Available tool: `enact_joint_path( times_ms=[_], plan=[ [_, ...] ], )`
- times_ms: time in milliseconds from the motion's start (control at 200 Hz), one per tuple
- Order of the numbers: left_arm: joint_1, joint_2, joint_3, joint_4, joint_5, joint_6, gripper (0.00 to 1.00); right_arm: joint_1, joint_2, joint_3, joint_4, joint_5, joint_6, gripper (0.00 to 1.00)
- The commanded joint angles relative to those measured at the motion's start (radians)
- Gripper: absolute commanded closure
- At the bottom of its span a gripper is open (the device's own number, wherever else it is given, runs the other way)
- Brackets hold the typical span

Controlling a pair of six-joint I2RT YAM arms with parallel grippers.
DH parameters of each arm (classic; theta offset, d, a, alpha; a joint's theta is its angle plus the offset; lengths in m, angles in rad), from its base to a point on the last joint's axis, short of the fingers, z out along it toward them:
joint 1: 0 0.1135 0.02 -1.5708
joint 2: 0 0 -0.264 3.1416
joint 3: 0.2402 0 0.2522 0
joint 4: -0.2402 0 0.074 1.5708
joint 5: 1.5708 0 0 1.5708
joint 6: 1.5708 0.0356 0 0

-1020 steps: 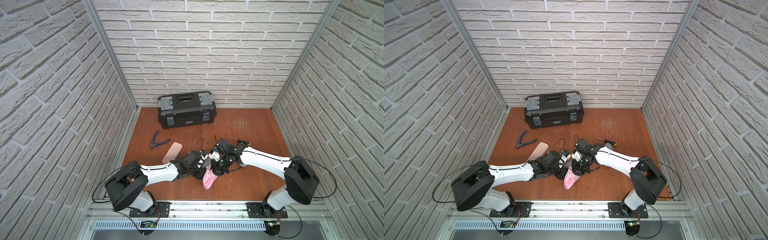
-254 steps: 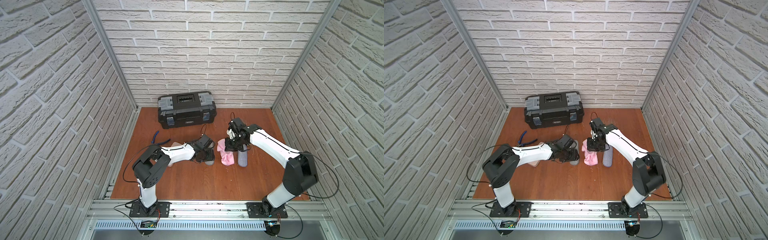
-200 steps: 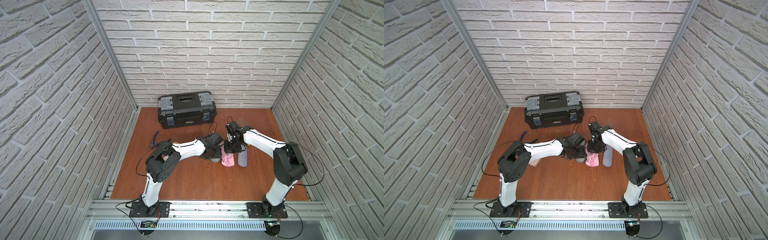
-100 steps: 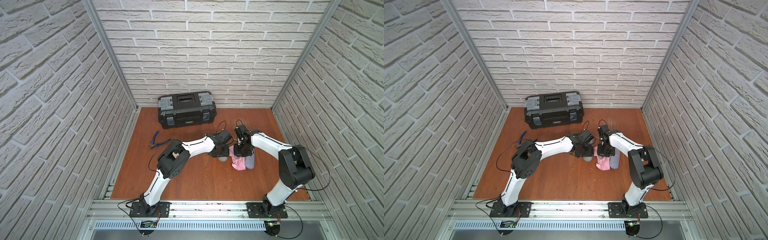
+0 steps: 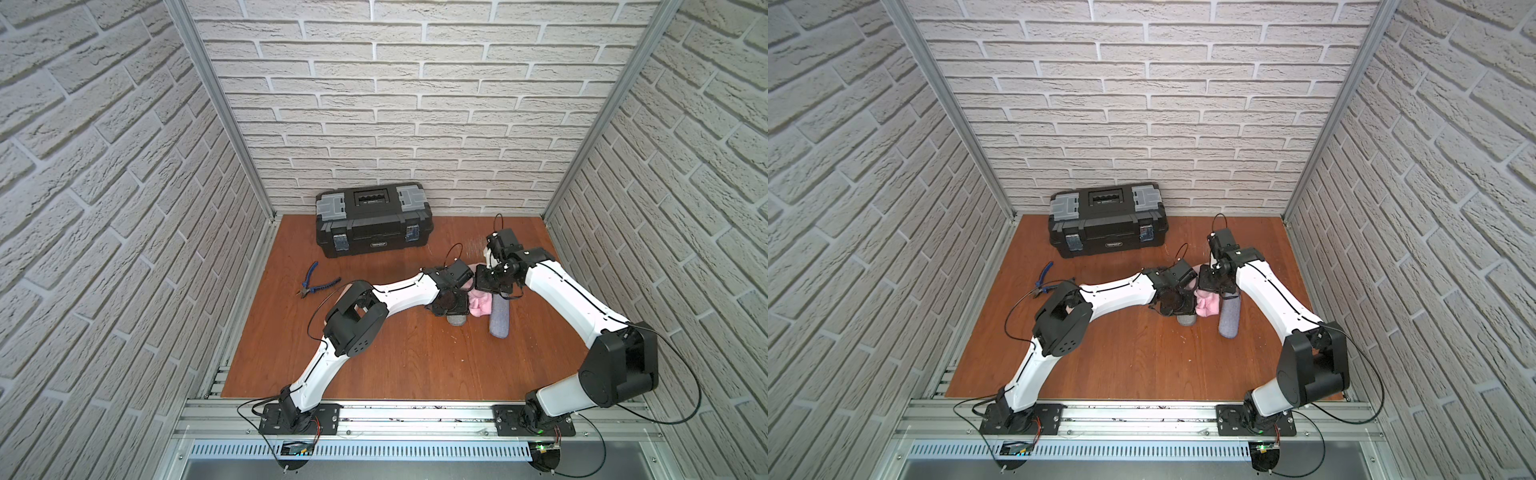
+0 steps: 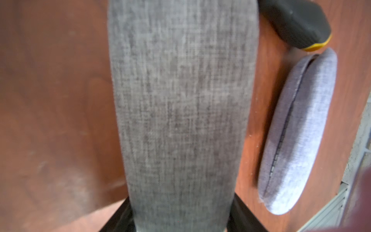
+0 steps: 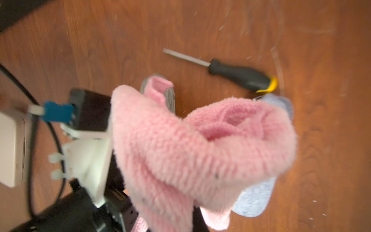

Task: Wipe the eyeglass case
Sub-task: Place the eyeglass case at the center of the board.

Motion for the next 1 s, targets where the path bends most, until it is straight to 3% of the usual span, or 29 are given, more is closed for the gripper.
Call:
enact_joint_path(
  times_ms=[0,150,400,605,825,990],
  plan=[
    [-0.029,0.082,0.012,-0.09,0.026,0.018,0.83,-0.045,-0.041,0.006,-0.039,0.069,0.027,0.98],
    [-0.031,0.098,0.041,-0.1,0.03,0.029,0.77,-0.076,-0.073,-0.009,-0.032,0.068,0.025,0.98],
    [-0.035,0.098,0.052,-0.105,0.033,0.051,0.46,-0.087,-0.073,-0.017,-0.024,0.046,0.023,0.98],
    [-0.035,0.077,0.028,-0.074,0.027,0.056,0.32,-0.087,-0.087,-0.028,-0.007,0.013,0.026,0.98],
    [-0.035,0.048,-0.002,-0.028,0.023,0.071,0.23,-0.087,-0.089,-0.037,-0.007,0.012,0.024,0.98],
    [-0.035,-0.004,-0.048,0.048,0.015,0.091,0.22,-0.087,-0.091,-0.018,-0.017,0.015,0.02,0.98]
  ],
)
